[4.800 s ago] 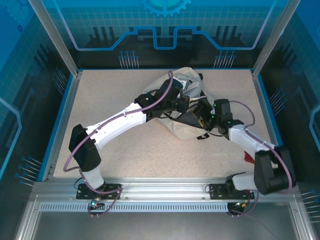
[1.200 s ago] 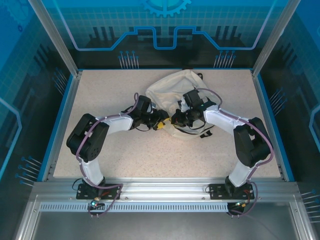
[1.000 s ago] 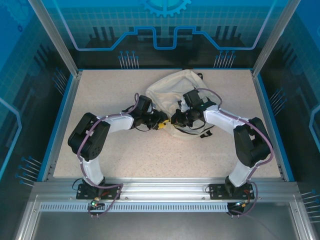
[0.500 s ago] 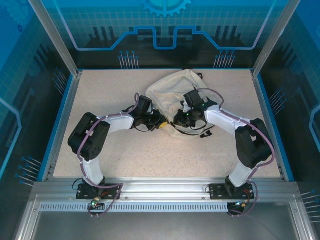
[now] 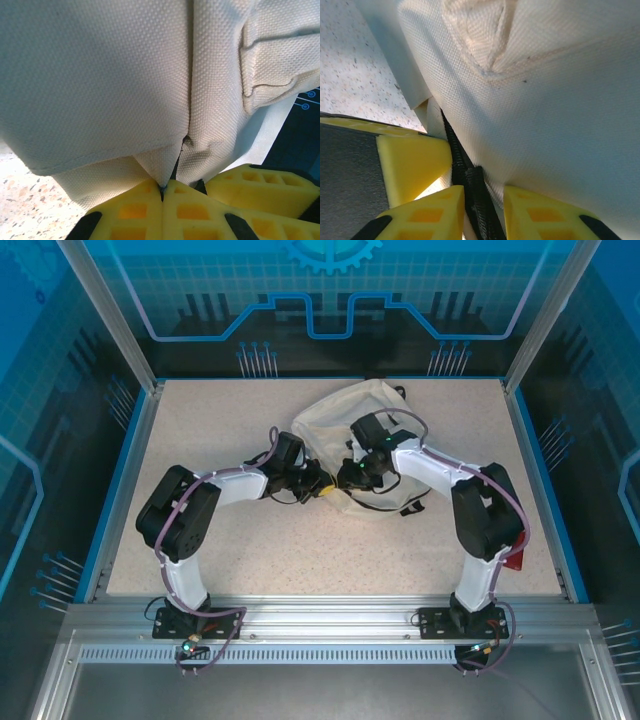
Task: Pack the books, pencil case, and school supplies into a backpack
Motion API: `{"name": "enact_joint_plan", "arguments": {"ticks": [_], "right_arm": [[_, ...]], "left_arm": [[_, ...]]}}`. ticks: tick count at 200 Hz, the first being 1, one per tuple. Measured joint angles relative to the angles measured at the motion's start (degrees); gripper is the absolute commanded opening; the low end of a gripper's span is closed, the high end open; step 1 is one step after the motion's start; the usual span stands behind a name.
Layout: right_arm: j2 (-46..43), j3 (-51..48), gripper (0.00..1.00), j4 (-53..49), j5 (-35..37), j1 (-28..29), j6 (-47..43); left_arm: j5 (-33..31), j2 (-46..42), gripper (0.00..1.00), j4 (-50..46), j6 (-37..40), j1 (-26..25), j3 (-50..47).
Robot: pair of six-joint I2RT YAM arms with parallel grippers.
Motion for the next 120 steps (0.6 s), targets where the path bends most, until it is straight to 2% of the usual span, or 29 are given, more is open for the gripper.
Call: {"name": "enact_joint_plan", "arguments": {"ticks": [58, 106, 120], "right_arm": [[1.0, 1.6, 0.2, -2.5, 0.5, 0.6, -2.0], [1.4, 2.6, 0.01, -4.9, 3.3, 1.4, -3.3], [1.4, 2.6, 0.0, -5.5, 5.4, 1.6, -3.2]], "left_arm": [[0.0, 0.0, 0.01, 0.2, 0.0, 0.0, 0.0], [0.0, 0.0, 0.0, 0.2, 0.0, 0.0, 0.0], [0.0, 0.0, 0.0, 0.2, 0.0, 0.0, -0.1]]}}
